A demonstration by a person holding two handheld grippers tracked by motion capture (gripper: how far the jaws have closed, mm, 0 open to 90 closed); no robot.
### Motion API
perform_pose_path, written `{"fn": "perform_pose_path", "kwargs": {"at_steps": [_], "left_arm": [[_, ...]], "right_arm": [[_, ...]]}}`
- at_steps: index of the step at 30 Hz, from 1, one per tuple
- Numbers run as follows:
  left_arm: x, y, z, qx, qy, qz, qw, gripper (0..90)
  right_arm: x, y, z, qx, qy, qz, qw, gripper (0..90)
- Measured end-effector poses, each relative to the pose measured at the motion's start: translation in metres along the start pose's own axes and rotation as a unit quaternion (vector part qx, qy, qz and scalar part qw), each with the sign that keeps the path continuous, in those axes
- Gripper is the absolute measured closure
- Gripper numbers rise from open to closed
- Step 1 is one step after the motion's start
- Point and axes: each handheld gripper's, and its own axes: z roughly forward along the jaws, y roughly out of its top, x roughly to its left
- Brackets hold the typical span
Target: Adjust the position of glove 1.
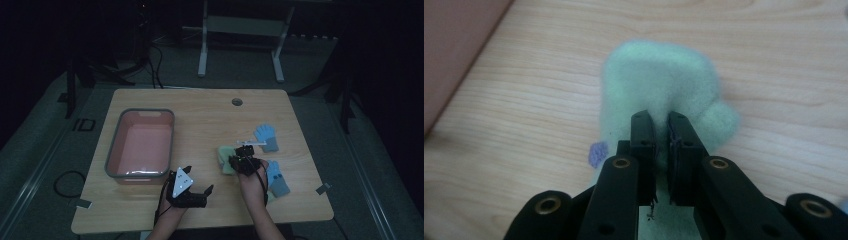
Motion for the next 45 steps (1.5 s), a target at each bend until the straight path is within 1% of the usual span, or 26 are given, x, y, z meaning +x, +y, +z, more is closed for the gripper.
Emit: {"fn": "perform_pose_path", "kwargs": {"at_steps": [1, 2, 4, 7, 11, 14, 16, 17, 19, 21, 22, 23, 24, 25, 26, 27, 28, 29, 32, 35, 37, 39, 40, 41, 44, 45], "left_arm": [[0.001, 0.0, 0.0, -0.001, -0.002, -0.006, 1.0, 2.7], [0.001, 0.0, 0.0, -0.001, 0.001, -0.005, 1.0, 2.7], [0.001, 0.0, 0.0, 0.0, 0.001, -0.004, 1.0, 2.7], [0.001, 0.001, 0.0, 0.003, 0.0, 0.0, 1.0, 2.7], [0.0, 0.001, 0.001, 0.006, -0.001, 0.003, 1.0, 2.7], [0.0, 0.002, 0.001, 0.008, -0.003, 0.007, 0.9999, 2.7], [0.0, 0.002, 0.002, 0.009, -0.006, 0.006, 0.9999, 2.7], [0.0, 0.002, 0.002, 0.009, -0.006, 0.006, 0.9999, 2.7], [0.0, 0.002, 0.002, 0.012, -0.007, 0.008, 0.9999, 2.7], [-0.001, 0.002, 0.003, 0.015, -0.01, 0.01, 0.9998, 2.7], [-0.002, 0.003, 0.003, 0.017, -0.008, 0.012, 0.9997, 2.7], [-0.002, 0.003, 0.003, 0.018, -0.008, 0.013, 0.9997, 2.7], [-0.003, 0.003, 0.003, 0.019, -0.007, 0.014, 0.9997, 2.7], [-0.003, 0.003, 0.003, 0.019, -0.007, 0.016, 0.9997, 2.7], [-0.003, 0.003, 0.003, 0.02, -0.006, 0.017, 0.9996, 2.7], [-0.003, 0.002, 0.004, 0.022, -0.006, 0.018, 0.9996, 2.7], [-0.003, 0.002, 0.004, 0.023, -0.005, 0.018, 0.9996, 2.7], [-0.003, 0.002, 0.004, 0.024, -0.004, 0.018, 0.9995, 2.7], [-0.005, 0.001, 0.004, 0.025, -0.006, 0.023, 0.9994, 2.7], [-0.005, 0.001, 0.005, 0.029, -0.005, 0.027, 0.9992, 2.7], [-0.006, 0.0, 0.005, 0.031, -0.005, 0.03, 0.9991, 2.7], [-0.006, 0.0, 0.005, 0.031, -0.006, 0.032, 0.999, 2.7], [-0.006, 0.0, 0.005, 0.031, -0.006, 0.034, 0.9989, 2.7], [-0.006, 0.0, 0.005, 0.032, -0.006, 0.034, 0.9989, 2.7], [-0.005, -0.002, 0.004, 0.032, -0.006, 0.03, 0.999, 2.7], [-0.005, -0.002, 0.004, 0.032, -0.005, 0.029, 0.999, 2.7]], "right_arm": [[0.0, -0.001, 0.004, 0.004, 0.0, 0.002, 1.0, 83.6], [0.0, -0.003, 0.009, 0.006, 0.0, 0.007, 1.0, 83.5], [0.002, -0.007, 0.021, 0.024, -0.007, 0.007, 0.9997, 82.8], [0.003, -0.013, 0.028, 0.017, -0.013, 0.004, 0.9998, 80.1], [0.002, -0.013, 0.025, 0.014, -0.004, 0.006, 0.9999, 72.1], [0.0, -0.011, 0.017, 0.009, -0.007, -0.006, 0.9999, 69.0], [-0.002, -0.005, 0.009, 0.008, 0.006, -0.016, 0.9998, 65.6], [-0.002, -0.005, 0.009, 0.008, 0.006, -0.016, 0.9998, 65.6], [-0.002, -0.001, 0.004, 0.008, 0.016, -0.034, 0.9993, 63.9], [0.0, 0.004, -0.002, 0.009, 0.021, -0.067, 0.9975, 64.0], [0.0, 0.006, -0.007, 0.011, 0.03, -0.101, 0.9943, 64.9], [-0.002, 0.007, -0.009, 0.014, 0.028, -0.118, 0.9925, 66.1], [-0.002, 0.007, -0.009, 0.014, 0.028, -0.118, 0.9925, 66.1], [-0.006, 0.007, -0.014, 0.016, 0.045, -0.142, 0.9887, 67.5], [-0.006, 0.007, -0.014, 0.016, 0.045, -0.142, 0.9887, 67.5], [-0.01, 0.006, -0.018, 0.022, 0.051, -0.173, 0.9833, 67.6], [-0.01, 0.006, -0.018, 0.022, 0.051, -0.173, 0.9833, 67.6], [-0.012, 0.005, -0.02, 0.028, 0.055, -0.182, 0.9814, 67.6], [-0.018, 0.003, -0.023, 0.036, 0.066, -0.186, 0.9796, 67.5], [-0.023, 0.0, -0.026, 0.045, 0.077, -0.198, 0.9761, 67.1], [-0.028, -0.003, -0.031, 0.047, 0.076, -0.206, 0.9745, 66.7], [-0.034, -0.007, -0.037, 0.048, 0.089, -0.205, 0.9734, 65.1], [-0.043, -0.013, -0.042, 0.051, 0.092, -0.21, 0.972, 63.1], [-0.043, -0.013, -0.042, 0.051, 0.092, -0.21, 0.972, 63.1], [-0.06, -0.03, -0.049, 0.069, 0.098, -0.228, 0.9663, 62.8], [-0.06, -0.03, -0.049, 0.069, 0.098, -0.228, 0.9663, 62.8]]}}
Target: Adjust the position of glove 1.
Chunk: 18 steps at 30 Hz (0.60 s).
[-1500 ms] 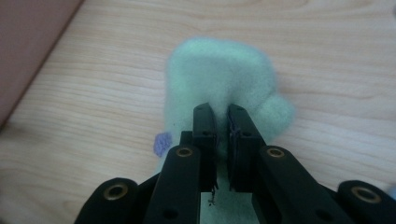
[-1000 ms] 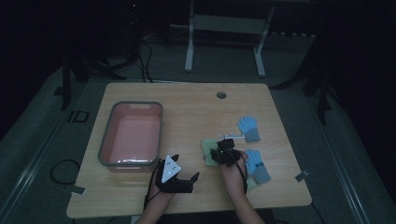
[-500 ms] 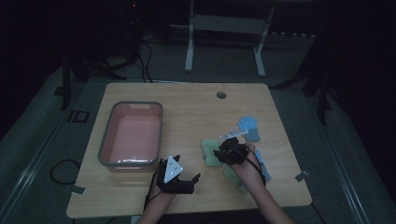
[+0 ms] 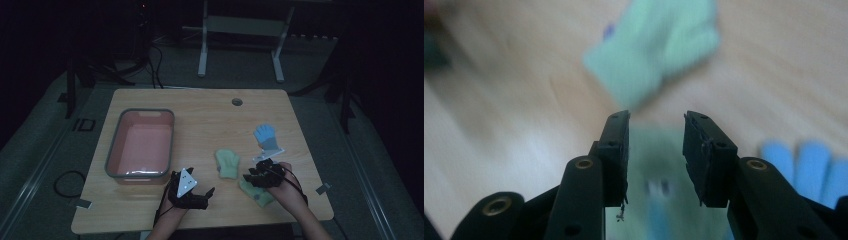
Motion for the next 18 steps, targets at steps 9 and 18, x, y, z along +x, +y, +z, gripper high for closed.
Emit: {"fn": "perform_pose_path", "kwargs": {"at_steps": [9, 18], "left_arm": [[-0.002, -0.001, 0.001, 0.004, 0.001, 0.007, 1.0, 2.7], [-0.002, -0.001, 0.001, 0.006, 0.002, 0.007, 1.0, 2.7]], "right_arm": [[-0.005, -0.035, -0.001, 0.027, 0.016, 0.007, 0.9995, 54.4], [0.002, -0.04, 0.008, 0.031, -0.018, -0.005, 0.9993, 76.3]]}}
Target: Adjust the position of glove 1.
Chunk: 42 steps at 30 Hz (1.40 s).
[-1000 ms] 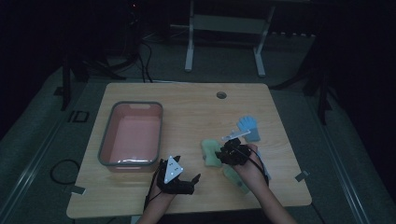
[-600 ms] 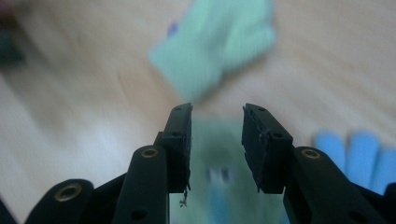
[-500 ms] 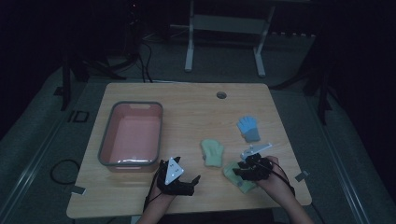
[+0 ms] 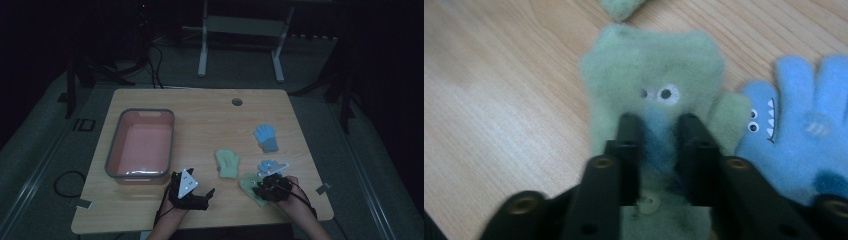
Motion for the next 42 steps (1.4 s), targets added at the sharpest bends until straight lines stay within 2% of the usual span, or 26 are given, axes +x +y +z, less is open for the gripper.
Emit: {"fn": "perform_pose_path", "kwargs": {"at_steps": [4, 6, 10, 13, 14, 15, 17, 18, 19, 20, 24, 28, 30, 32, 36, 38, 42], "left_arm": [[0.0, 0.0, 0.0, 0.001, 0.001, 0.001, 1.0, 2.7], [0.0, 0.0, 0.0, 0.001, 0.001, 0.001, 1.0, 2.7], [0.0, 0.0, 0.001, 0.003, 0.002, 0.002, 1.0, 2.7], [0.0, 0.0, 0.001, 0.004, 0.003, 0.003, 1.0, 2.7], [0.0, 0.0, 0.001, 0.004, 0.003, 0.003, 1.0, 2.7], [0.0, 0.0, 0.001, 0.004, 0.003, 0.003, 1.0, 2.7], [0.0, 0.0, 0.001, 0.004, 0.004, 0.002, 1.0, 2.7], [0.0, 0.0, 0.001, 0.004, 0.004, 0.003, 1.0, 2.7], [0.0, 0.0, 0.001, 0.004, 0.005, 0.003, 1.0, 2.7], [0.0, 0.0, 0.001, 0.004, 0.006, 0.003, 1.0, 2.7], [0.0, 0.0, 0.001, 0.005, 0.005, 0.004, 1.0, 2.7], [0.0, 0.0, 0.001, 0.004, 0.004, 0.002, 1.0, 2.7], [0.0, 0.0, 0.001, 0.004, 0.003, 0.001, 1.0, 2.7], [0.0, 0.0, 0.0, 0.003, 0.002, 0.0, 1.0, 2.7], [0.0, 0.0, 0.0, 0.003, 0.001, 0.001, 1.0, 2.7], [0.0, 0.0, 0.001, 0.003, 0.0, 0.001, 1.0, 2.7], [0.0, 0.0, 0.001, 0.004, -0.002, 0.0, 1.0, 2.7]], "right_arm": [[0.004, 0.001, -0.001, -0.007, -0.017, 0.022, 0.9996, 83.5], [0.006, 0.003, -0.007, -0.019, -0.023, 0.037, 0.9989, 84.6], [0.004, 0.014, -0.026, -0.059, -0.026, 0.075, 0.9951, 85.1], [0.0, 0.026, -0.041, -0.095, -0.031, 0.107, 0.9891, 85.2], [0.0, 0.026, -0.041, -0.095, -0.031, 0.107, 0.9891, 85.2], [-0.003, 0.031, -0.046, -0.106, -0.039, 0.122, 0.9861, 85.2], [-0.005, 0.043, -0.052, -0.124, -0.068, 0.147, 0.9789, 85.2], [-0.005, 0.043, -0.052, -0.124, -0.068, 0.147, 0.9789, 85.2], [-0.008, 0.049, -0.051, -0.131, -0.079, 0.166, 0.9742, 85.3], [-0.008, 0.049, -0.051, -0.131, -0.079, 0.166, 0.9742, 85.3], [-0.016, 0.056, -0.04, -0.141, -0.081, 0.212, 0.9636, 85.3], [-0.014, 0.059, -0.03, -0.137, -0.087, 0.22, 0.9621, 85.4], [-0.012, 0.062, -0.023, -0.13, -0.101, 0.217, 0.9622, 85.4], [-0.011, 0.063, -0.014, -0.119, -0.129, 0.209, 0.962, 85.4], [-0.018, 0.061, 0.003, -0.105, -0.156, 0.215, 0.9583, 85.3], [-0.022, 0.059, 0.012, -0.098, -0.159, 0.225, 0.9563, 84.7], [-0.025, 0.056, 0.024, -0.091, -0.159, 0.228, 0.9562, 81.8]]}}
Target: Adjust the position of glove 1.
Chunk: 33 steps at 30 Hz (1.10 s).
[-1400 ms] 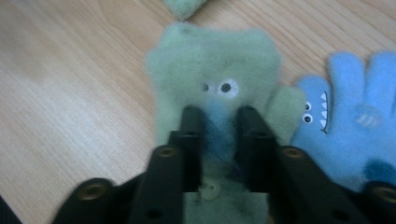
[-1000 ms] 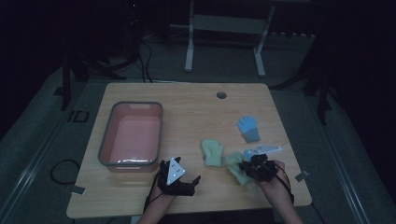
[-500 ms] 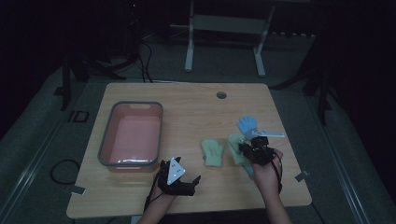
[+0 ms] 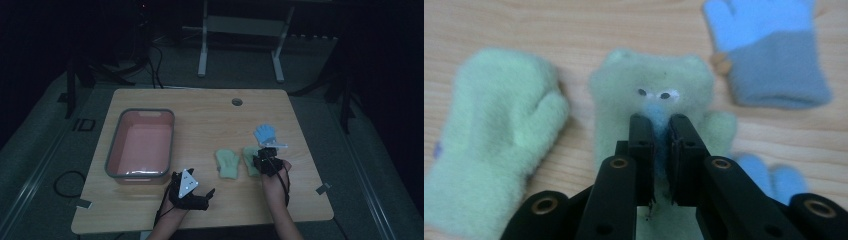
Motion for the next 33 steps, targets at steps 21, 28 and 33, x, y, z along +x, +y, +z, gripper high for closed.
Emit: {"fn": "perform_pose_path", "kwargs": {"at_steps": [21, 28, 33], "left_arm": [[0.001, 0.0, 0.0, 0.002, 0.001, -0.001, 1.0, 2.7], [0.001, 0.0, 0.0, 0.001, 0.003, 0.0, 1.0, 2.7], [0.001, 0.0, 0.0, 0.002, 0.001, 0.0, 1.0, 2.7]], "right_arm": [[-0.02, 0.025, -0.002, 0.033, 0.082, -0.083, 0.9926, 63.3], [-0.015, 0.022, 0.004, 0.05, 0.068, -0.089, 0.9924, 61.6], [-0.014, 0.017, 0.01, 0.061, 0.053, -0.09, 0.9926, 63.3]]}}
